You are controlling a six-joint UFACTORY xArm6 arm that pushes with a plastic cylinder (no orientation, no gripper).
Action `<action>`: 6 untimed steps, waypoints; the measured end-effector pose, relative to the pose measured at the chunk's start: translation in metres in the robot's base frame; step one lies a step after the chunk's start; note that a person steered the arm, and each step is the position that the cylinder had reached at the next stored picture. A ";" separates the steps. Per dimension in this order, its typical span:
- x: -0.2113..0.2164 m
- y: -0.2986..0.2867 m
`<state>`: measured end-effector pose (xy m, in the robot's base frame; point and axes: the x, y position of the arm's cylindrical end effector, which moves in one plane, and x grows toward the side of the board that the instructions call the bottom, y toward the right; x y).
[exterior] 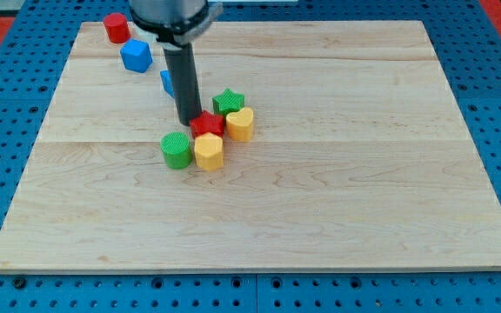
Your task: Slide the red star to the bottom right of the yellow heart
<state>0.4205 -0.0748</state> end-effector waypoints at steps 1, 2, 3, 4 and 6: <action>0.031 0.028; 0.027 0.032; 0.059 0.018; 0.089 0.041; 0.068 0.086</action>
